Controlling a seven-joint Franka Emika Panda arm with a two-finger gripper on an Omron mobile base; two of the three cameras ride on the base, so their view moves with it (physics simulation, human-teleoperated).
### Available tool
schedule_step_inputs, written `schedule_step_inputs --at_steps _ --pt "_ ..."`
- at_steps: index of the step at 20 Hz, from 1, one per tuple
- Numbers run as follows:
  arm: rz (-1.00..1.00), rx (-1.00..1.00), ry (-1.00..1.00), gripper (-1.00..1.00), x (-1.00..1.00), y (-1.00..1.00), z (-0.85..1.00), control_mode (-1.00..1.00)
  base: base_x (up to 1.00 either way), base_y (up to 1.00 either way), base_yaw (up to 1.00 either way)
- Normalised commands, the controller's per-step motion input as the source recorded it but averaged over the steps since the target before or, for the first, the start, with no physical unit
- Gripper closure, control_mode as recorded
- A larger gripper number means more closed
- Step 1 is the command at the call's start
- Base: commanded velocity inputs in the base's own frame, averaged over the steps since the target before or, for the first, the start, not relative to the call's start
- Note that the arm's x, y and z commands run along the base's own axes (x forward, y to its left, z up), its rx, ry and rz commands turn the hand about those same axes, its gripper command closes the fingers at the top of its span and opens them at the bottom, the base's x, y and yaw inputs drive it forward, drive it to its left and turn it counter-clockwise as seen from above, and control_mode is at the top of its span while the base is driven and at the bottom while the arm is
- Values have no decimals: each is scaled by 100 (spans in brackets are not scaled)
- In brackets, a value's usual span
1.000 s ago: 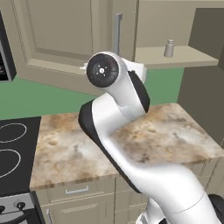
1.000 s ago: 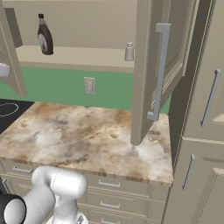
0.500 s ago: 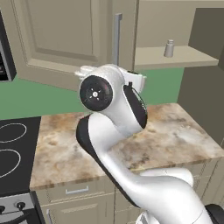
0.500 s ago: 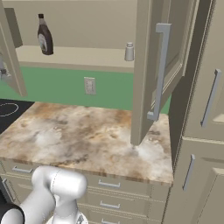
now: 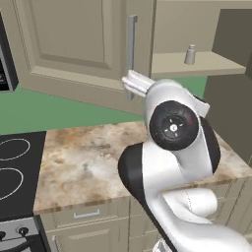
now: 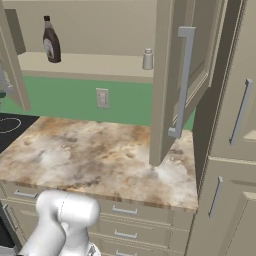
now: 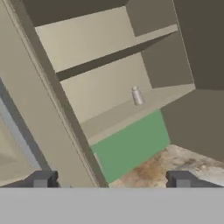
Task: Move the syrup bottle and shaker from the cabinet to the dining counter.
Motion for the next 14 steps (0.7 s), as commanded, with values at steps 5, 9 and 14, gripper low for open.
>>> schedule_step_inputs --at_steps 5,9,14 --pt "0 61 12 -100 -2 -99 23 -100 0 0 0" --pt "0 77 12 -100 29 -97 7 -100 0 0 0" --pt "10 76 3 -100 39 -69 0 -100 0 0 0"
